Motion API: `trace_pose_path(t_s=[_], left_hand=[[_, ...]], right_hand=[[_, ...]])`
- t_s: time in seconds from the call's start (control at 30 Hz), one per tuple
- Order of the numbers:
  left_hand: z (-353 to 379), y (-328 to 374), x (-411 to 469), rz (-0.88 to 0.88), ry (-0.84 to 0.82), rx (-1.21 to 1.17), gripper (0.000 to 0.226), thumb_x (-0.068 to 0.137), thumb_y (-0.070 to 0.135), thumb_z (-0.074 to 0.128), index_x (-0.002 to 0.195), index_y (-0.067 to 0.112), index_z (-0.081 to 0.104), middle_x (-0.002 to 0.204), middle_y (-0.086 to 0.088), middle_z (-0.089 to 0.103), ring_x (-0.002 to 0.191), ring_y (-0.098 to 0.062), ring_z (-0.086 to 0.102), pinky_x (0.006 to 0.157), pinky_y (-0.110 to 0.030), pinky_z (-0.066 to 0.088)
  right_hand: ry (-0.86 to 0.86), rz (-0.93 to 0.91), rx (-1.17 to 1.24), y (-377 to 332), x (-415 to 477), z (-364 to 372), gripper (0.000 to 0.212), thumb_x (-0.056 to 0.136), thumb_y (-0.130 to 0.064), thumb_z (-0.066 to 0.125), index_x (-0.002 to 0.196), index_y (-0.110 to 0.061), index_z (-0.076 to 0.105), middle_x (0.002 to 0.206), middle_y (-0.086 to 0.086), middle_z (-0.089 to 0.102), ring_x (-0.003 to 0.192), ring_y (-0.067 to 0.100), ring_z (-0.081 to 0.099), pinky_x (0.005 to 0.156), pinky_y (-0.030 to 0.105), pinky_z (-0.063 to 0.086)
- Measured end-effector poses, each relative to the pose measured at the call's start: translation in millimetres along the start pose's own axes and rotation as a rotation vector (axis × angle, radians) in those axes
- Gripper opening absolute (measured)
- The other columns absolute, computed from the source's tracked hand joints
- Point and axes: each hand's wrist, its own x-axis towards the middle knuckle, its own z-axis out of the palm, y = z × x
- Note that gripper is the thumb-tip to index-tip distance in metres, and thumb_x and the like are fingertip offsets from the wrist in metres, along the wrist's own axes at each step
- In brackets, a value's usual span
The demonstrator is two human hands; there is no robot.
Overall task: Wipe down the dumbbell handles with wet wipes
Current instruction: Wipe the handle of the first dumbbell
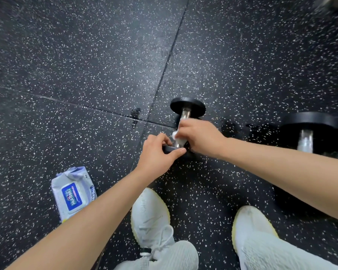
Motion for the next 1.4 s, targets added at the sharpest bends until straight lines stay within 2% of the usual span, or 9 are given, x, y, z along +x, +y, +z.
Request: trace_pose_path(t_s=[0.17,0.4,0.6,0.73,0.8,0.87,1.0,1.2,1.4], left_hand=[[0,2,-1,-0.015,0.003,0.014,0.045,0.077,0.06,0.081,0.094,0.026,0.056,0.102,0.007,0.046,0.102,-0.019,0.052,0.087,-0.038,0.051],[0,0,-1,-0.016,0.018,0.037,0.051,0.077,0.06,0.08,0.099,0.022,0.054,0.106,0.005,0.045,0.109,-0.018,0.047,0.089,-0.034,0.045],[-6,-1,0,-0.018,0.004,0.065,0.049,0.08,0.06,0.079,0.101,0.022,0.055,0.107,0.005,0.045,0.11,-0.019,0.045,0.092,-0.036,0.046],[-10,-5,1,-0.03,-0.002,0.058,0.046,0.08,0.06,0.079,0.099,0.024,0.055,0.105,0.005,0.046,0.107,-0.021,0.05,0.092,-0.039,0.049],[-10,-4,1,-0.028,-0.009,0.057,0.045,0.08,0.059,0.078,0.098,0.026,0.055,0.104,0.007,0.046,0.106,-0.02,0.051,0.092,-0.039,0.049],[-11,-2,2,-0.018,-0.018,0.073,0.043,0.082,0.059,0.078,0.098,0.027,0.054,0.104,0.009,0.045,0.105,-0.021,0.05,0.091,-0.038,0.049],[-13,1,2,-0.005,-0.033,0.09,0.036,0.086,0.055,0.076,0.097,0.027,0.055,0.103,0.01,0.044,0.105,-0.021,0.049,0.092,-0.037,0.048],[-16,0,7,-0.023,-0.068,0.086,0.032,0.087,0.05,0.077,0.096,0.027,0.057,0.106,0.005,0.045,0.113,-0.02,0.046,0.093,-0.034,0.041],[-15,10,9,-0.034,-0.118,0.107,0.029,0.09,0.048,0.074,0.098,0.024,0.06,0.104,0.004,0.046,0.114,-0.02,0.038,0.092,-0.034,0.037]], right_hand=[[0.13,0.21,-0.035,12,18,-1,0.032,0.079,-0.004,0.07,0.103,-0.025,0.074,0.1,-0.008,0.059,0.09,0.021,0.061,0.059,0.032,0.047],[-0.053,-0.103,0.008,-3,-9,-1,0.027,0.08,-0.004,0.068,0.101,-0.02,0.075,0.095,-0.005,0.062,0.084,0.022,0.061,0.057,0.033,0.046],[0.131,0.199,-0.088,6,19,-1,0.036,0.079,-0.002,0.067,0.107,-0.023,0.074,0.101,-0.004,0.06,0.094,0.024,0.059,0.058,0.034,0.047],[-0.016,-0.059,-0.058,-16,-8,11,0.026,0.08,-0.008,0.066,0.1,-0.023,0.073,0.097,-0.006,0.059,0.089,0.021,0.059,0.057,0.027,0.033],[-0.05,-0.104,-0.062,-6,-8,6,0.027,0.079,-0.008,0.065,0.1,-0.023,0.073,0.098,-0.006,0.06,0.09,0.021,0.06,0.056,0.028,0.039],[0.001,-0.011,-0.108,11,6,1,0.034,0.076,-0.002,0.066,0.102,-0.023,0.074,0.1,-0.005,0.062,0.093,0.022,0.061,0.058,0.032,0.049],[0.151,0.194,-0.111,15,24,-2,0.03,0.082,-0.003,0.068,0.103,-0.022,0.076,0.098,-0.003,0.062,0.088,0.026,0.061,0.056,0.032,0.044],[-0.049,-0.158,-0.038,-9,-4,10,0.022,0.081,-0.009,0.062,0.097,-0.02,0.073,0.093,-0.004,0.059,0.083,0.022,0.059,0.053,0.032,0.042],[0.127,0.153,-0.178,21,31,-3,0.029,0.089,-0.013,0.054,0.108,-0.022,0.073,0.109,-0.001,0.063,0.095,0.026,0.06,0.058,0.032,0.046]])
